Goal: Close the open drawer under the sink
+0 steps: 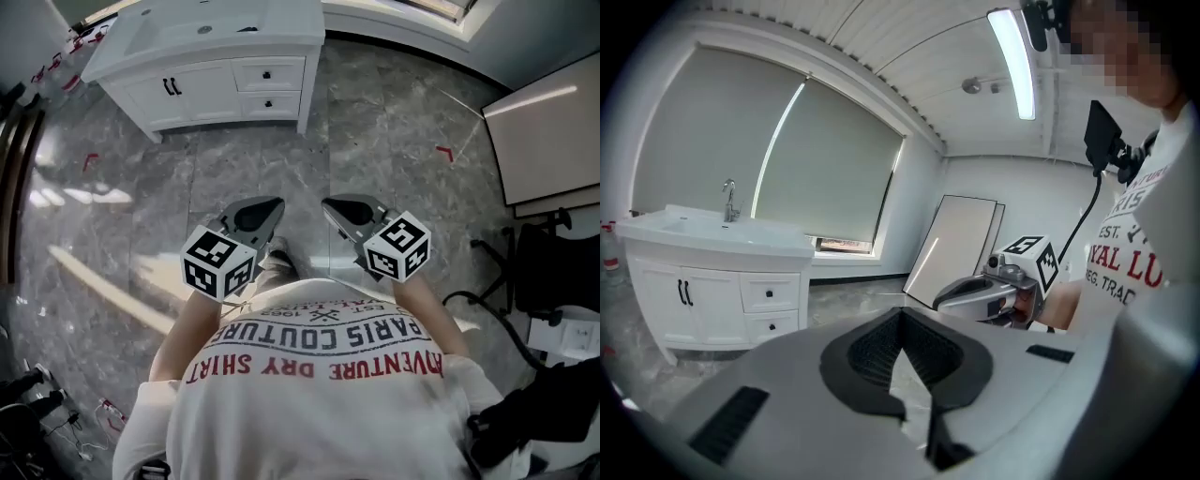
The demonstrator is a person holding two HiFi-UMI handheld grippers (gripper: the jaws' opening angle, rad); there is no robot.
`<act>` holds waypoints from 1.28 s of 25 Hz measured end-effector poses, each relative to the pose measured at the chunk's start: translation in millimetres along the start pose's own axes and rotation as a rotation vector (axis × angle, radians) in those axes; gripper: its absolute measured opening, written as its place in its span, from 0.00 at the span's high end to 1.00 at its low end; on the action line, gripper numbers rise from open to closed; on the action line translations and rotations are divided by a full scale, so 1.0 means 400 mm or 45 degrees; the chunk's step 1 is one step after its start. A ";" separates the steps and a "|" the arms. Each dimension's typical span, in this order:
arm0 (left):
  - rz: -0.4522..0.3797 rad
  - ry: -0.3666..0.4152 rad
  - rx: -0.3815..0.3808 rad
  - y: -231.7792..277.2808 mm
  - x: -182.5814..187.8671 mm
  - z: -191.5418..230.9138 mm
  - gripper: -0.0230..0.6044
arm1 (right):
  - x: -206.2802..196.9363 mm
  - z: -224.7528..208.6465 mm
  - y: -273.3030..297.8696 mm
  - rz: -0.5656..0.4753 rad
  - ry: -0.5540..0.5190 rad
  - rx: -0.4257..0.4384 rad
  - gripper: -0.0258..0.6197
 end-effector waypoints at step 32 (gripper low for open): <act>0.033 0.012 -0.044 -0.242 -0.058 -0.512 0.96 | -0.249 0.349 -0.386 -0.063 0.014 -0.032 0.96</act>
Point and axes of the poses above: the fingertips, and each gripper's own axes: y forward along the fingers, z to its left, x out of its top, the point moved 9 cm from there along -y, backward along the fingers, and after that the axes turned 13 degrees about y, right-handed, at the moved point
